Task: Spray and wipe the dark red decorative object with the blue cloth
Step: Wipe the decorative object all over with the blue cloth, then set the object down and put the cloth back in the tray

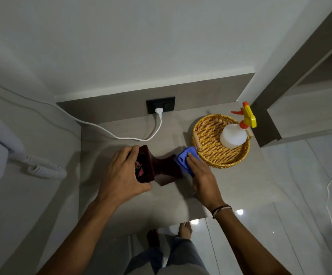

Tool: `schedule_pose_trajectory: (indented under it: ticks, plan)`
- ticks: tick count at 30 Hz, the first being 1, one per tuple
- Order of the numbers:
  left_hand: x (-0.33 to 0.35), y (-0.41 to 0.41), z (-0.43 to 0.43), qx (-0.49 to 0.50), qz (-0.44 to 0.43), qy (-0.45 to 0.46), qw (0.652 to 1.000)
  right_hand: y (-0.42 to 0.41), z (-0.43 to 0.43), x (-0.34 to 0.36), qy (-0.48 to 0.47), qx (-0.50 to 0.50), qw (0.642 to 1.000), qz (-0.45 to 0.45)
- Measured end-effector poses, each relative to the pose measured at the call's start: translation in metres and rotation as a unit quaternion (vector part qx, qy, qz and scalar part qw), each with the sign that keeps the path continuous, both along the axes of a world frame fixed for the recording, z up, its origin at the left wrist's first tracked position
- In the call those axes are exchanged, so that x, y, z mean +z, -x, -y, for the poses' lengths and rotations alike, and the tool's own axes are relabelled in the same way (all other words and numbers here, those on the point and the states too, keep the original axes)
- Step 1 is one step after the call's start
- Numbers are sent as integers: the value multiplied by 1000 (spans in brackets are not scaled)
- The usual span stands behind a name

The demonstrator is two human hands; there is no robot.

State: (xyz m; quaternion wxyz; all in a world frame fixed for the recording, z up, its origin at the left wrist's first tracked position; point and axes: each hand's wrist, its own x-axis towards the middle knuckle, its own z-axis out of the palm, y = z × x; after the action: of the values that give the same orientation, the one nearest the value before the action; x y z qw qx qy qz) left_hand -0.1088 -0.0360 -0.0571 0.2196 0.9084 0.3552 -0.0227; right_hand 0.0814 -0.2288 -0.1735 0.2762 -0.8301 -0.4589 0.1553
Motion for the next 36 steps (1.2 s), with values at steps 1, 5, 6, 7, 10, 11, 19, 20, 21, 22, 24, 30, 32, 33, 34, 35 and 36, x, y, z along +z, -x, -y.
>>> schedule_pose_trajectory:
  ticks: [1, 5, 6, 7, 10, 11, 19, 20, 21, 22, 24, 30, 32, 33, 34, 35, 36]
  plan:
    - [5, -4, -2, -4, -2, -11, 1000, -5, 5, 4, -30, -21, 999, 2]
    - [14, -14, -11, -28, -42, -41, 998, -28, 16, 22, -97, -100, 990, -5]
    - [14, -20, -12, -33, -47, -53, 997, -38, 17, 28, -100, -107, 989, -13]
    - [15, -23, -14, -37, -51, -61, 996, -46, 15, 32, -105, -115, 987, -26]
    - [19, -37, -11, -45, -78, -75, 993, -77, 0, 37, -109, -128, 985, -25]
    - [21, -40, -8, -46, -84, -83, 992, -86, -7, 34, -96, -122, 988, -13]
    - [11, -55, 1, -47, -78, -83, 992, -133, -56, -20, 140, 23, 986, 90]
    - [8, -55, 0, -49, -78, -81, 992, -132, -55, -28, 180, 58, 975, 114]
    - [6, -55, -1, -51, -79, -77, 993, -133, -53, -35, 210, 92, 962, 146]
    - [5, -55, -1, -55, -81, -73, 992, -133, -53, -39, 231, 116, 951, 172]
    - [1, -52, -4, -58, -80, -70, 993, -136, -54, -41, 257, 138, 936, 195]
    - [-6, -49, -4, -35, -47, -47, 997, -126, -51, -6, 129, 43, 987, 91]
    - [-6, -50, -2, -39, -46, -47, 997, -108, -49, 7, 67, 51, 989, 120]
    - [-3, -48, -1, -41, -42, -46, 997, -96, -51, 15, 42, 69, 988, 135]
    - [-6, -48, -1, -42, -37, -61, 997, -87, -52, 24, 27, 88, 983, 156]
    - [-5, -49, -2, -37, -35, -67, 996, -81, -58, 31, 24, 109, 978, 175]
    - [-3, -51, -4, -24, -26, -77, 996, -75, -65, 41, 36, 124, 974, 186]
